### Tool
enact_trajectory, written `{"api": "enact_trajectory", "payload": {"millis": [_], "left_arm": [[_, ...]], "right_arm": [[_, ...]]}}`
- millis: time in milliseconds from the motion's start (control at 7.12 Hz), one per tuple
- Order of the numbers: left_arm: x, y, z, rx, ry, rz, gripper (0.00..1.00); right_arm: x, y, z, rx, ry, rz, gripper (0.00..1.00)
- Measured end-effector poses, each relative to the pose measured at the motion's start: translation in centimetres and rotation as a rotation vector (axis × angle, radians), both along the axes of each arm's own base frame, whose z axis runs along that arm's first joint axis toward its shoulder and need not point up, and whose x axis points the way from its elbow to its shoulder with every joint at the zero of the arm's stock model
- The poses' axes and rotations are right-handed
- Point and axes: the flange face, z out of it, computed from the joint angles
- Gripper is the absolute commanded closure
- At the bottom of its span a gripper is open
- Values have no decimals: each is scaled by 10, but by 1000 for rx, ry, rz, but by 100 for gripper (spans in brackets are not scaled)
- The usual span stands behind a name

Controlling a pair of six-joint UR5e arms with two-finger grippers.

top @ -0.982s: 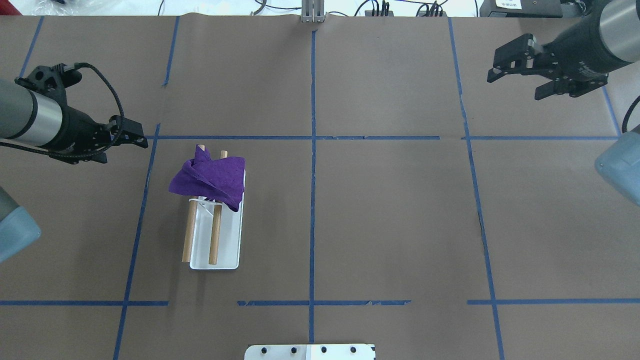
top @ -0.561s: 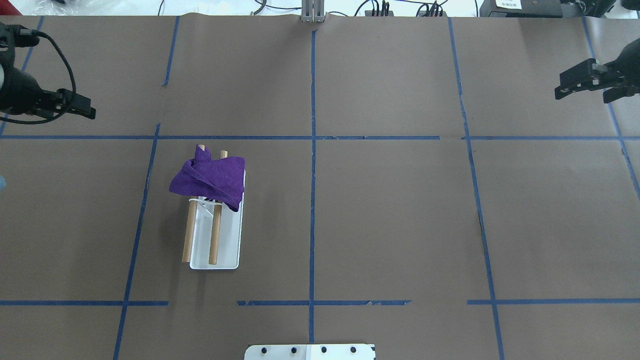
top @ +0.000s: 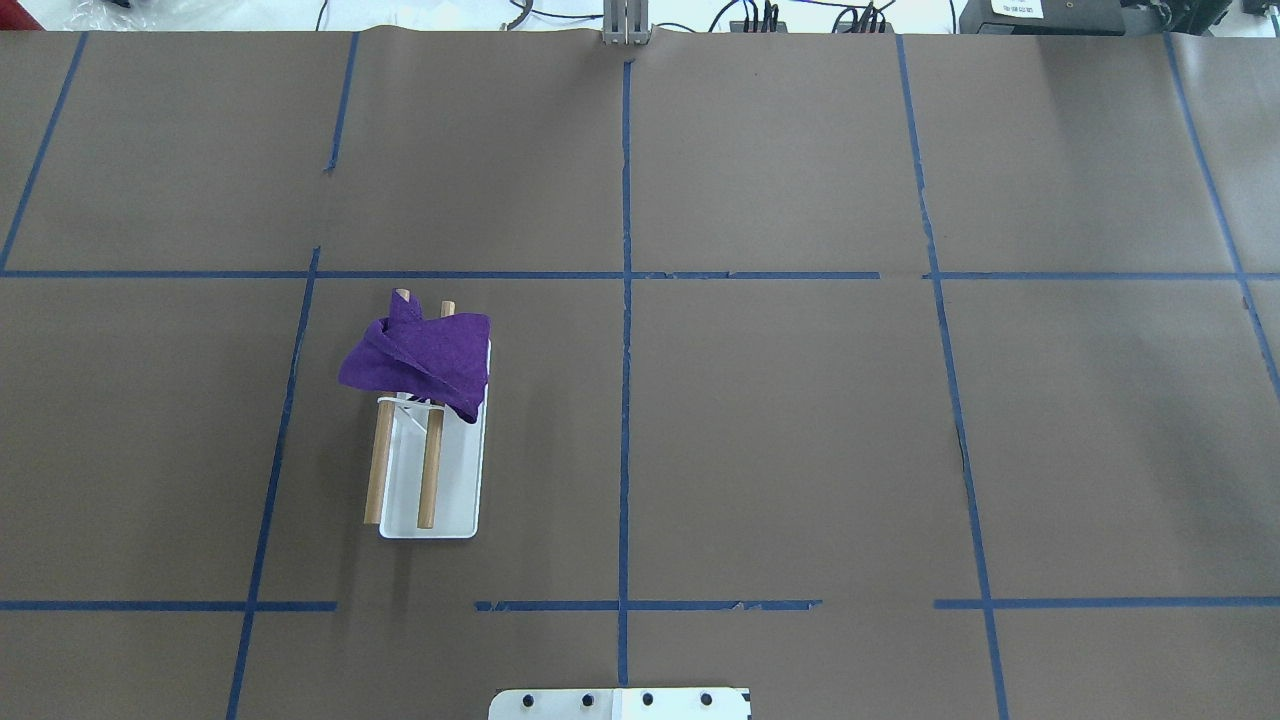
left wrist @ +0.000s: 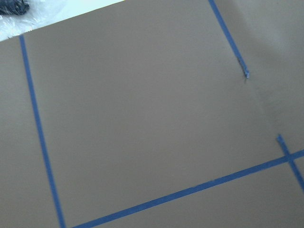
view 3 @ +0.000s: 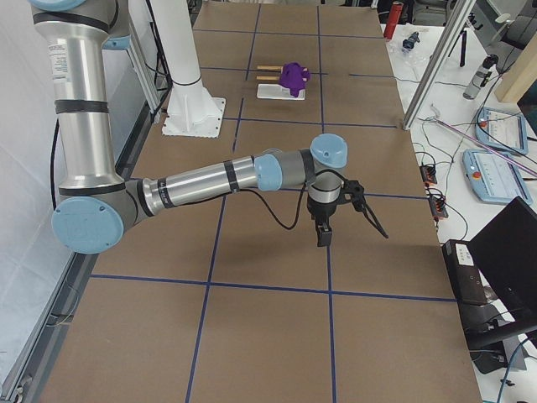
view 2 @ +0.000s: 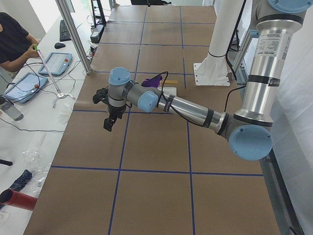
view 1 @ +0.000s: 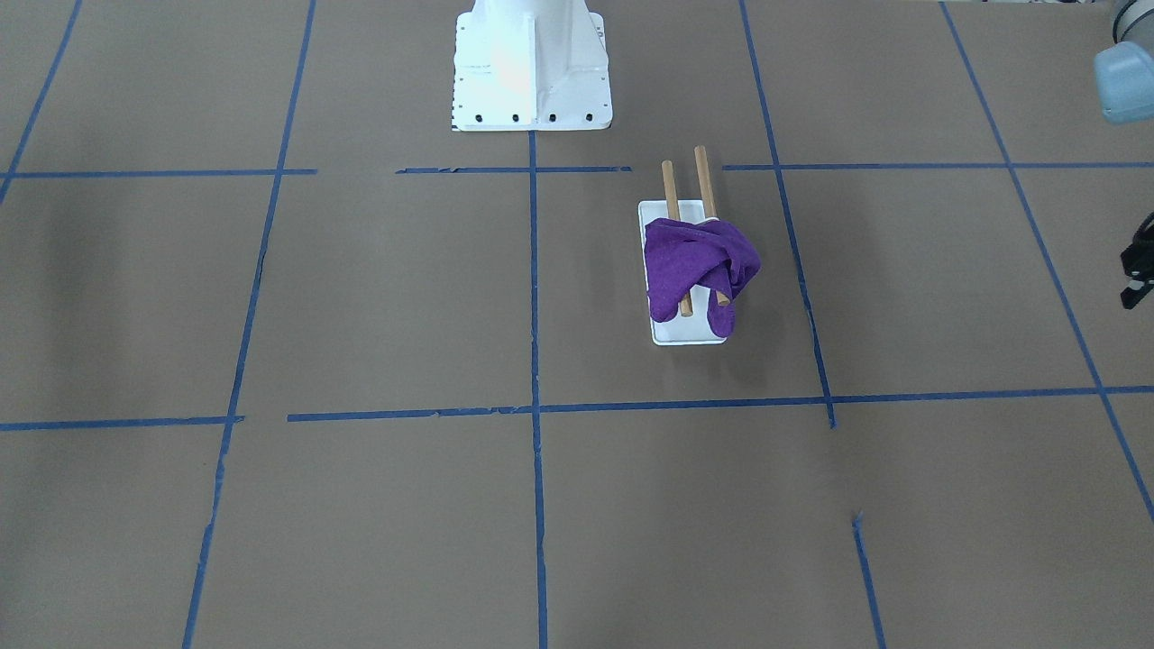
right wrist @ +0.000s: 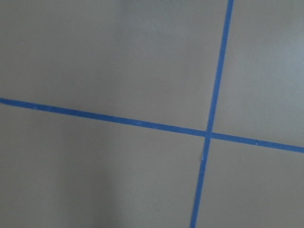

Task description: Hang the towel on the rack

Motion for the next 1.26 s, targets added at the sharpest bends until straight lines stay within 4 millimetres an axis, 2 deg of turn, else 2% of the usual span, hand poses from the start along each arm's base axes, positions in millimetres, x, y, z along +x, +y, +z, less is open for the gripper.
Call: {"api": "enact_trajectory", "payload": {"millis": [140, 281, 561, 842, 1263], "left_arm": [[-15, 14, 20, -90, -6, 15, 0], [-19, 34, 40, -181, 29, 31, 0], [-22, 61, 61, -222, 96, 97, 0], [-24, 67, 69, -203, 94, 139, 0], [-36, 54, 65, -262, 114, 44, 0]], "right_arm": [[24, 7, 22, -7, 3, -49, 0], [35, 14, 34, -15, 3, -68, 0], [41, 26, 49, -37, 5, -71, 0], [41, 31, 66, -76, 0, -68, 0], [61, 39, 70, -82, -39, -26, 0]]}}
